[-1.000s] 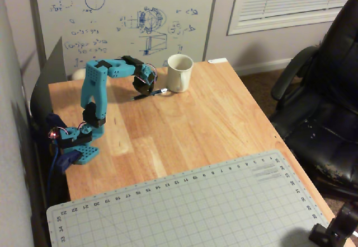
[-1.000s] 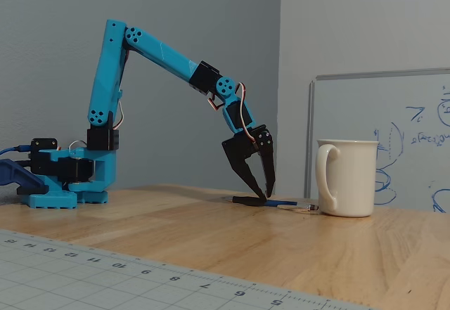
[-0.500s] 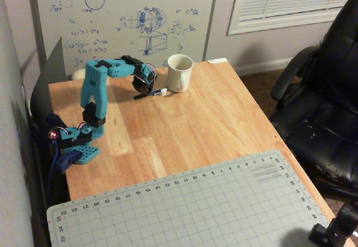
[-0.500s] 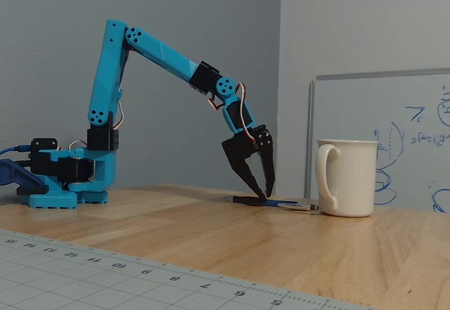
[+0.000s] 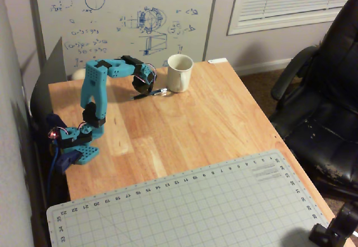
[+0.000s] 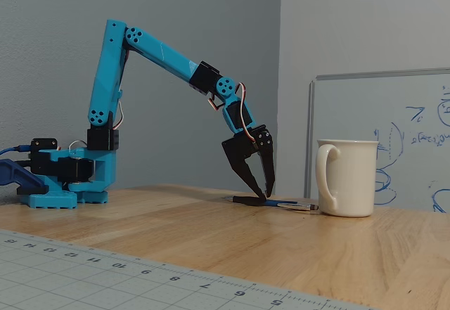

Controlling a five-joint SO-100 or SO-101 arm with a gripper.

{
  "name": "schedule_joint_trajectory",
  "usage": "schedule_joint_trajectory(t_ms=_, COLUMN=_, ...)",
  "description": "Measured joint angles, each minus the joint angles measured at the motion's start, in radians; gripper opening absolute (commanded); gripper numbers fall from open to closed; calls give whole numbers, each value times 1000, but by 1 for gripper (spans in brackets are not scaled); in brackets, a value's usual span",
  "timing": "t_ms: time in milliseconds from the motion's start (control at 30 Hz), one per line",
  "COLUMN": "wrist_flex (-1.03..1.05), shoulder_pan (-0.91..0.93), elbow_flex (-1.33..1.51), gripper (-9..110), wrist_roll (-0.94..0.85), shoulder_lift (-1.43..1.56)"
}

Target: Touch the pen.

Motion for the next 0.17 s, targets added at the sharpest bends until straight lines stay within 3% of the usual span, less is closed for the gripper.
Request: schedule_joint_trajectory(t_ms=167, wrist_flex=0, shoulder_pan=0, elbow_flex=0, gripper=1, wrist_roll=0, shoulder_lift=0)
